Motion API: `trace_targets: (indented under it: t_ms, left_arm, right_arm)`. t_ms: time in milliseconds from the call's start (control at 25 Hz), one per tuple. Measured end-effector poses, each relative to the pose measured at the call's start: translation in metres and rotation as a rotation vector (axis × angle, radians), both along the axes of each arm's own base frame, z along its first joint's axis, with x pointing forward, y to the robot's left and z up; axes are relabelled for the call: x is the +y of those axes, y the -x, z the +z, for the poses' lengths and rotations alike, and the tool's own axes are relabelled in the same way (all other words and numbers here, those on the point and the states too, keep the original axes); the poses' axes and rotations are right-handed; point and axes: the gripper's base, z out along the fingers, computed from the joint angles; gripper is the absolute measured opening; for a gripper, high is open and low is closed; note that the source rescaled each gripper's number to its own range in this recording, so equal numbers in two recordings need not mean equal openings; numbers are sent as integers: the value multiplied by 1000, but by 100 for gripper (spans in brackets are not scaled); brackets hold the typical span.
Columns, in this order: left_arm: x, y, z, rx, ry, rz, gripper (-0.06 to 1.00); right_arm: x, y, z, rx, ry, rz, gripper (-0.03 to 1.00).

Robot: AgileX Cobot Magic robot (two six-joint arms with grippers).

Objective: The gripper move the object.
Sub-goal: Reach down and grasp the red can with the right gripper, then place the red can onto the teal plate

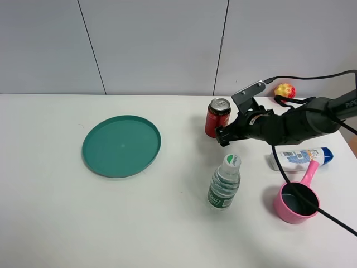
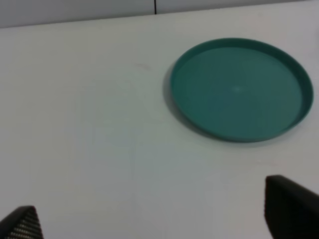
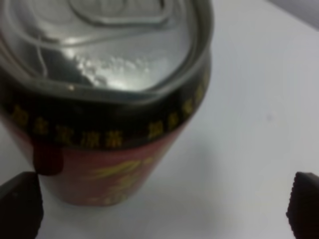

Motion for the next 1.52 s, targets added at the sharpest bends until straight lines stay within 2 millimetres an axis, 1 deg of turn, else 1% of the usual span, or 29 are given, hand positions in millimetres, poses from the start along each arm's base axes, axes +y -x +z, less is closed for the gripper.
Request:
trace_targets:
  t_ms: [160,240,360,480,600,720,800,840,920,1120,1520]
  left_arm:
    - [0,0,0,0,0,0,100]
    - [0,0,0,0,0,0,100]
    - [0,0,0,0,0,0,100]
    - [0,0,0,0,0,0,100]
    - [0,0,0,0,0,0,100]
    - [0,0,0,0,0,0,100]
    - [0,0,0,0,0,0,100]
    - [0,0,0,0,0,0,100]
    - [0,0,0,0,0,0,100]
    - [0,0,0,0,0,0,100]
    - [0,0,0,0,0,0,100]
  right_arm:
    - [3,-10,8,-36,-13,-1,100]
    - [5,-15,10,-47,-23,-4,97]
    - [7,-20,6,-42,-38,-15,83]
    - [8,-25,0,-35,-45,-23,72]
    - [11,-30,-5,-32,-55,-28,63]
    - [14,-35,-4,-43,-59,-22,55]
    - [17,-38,-1,-54,-67,-21,44]
    - [17,-39,0,-60,-70,-20,34]
    - [18,-40,2,-71,-91,-32,8]
    - [17,-41,2,-69,-138,-72,7]
    - [19,-40,2,-66,-143,-75,7]
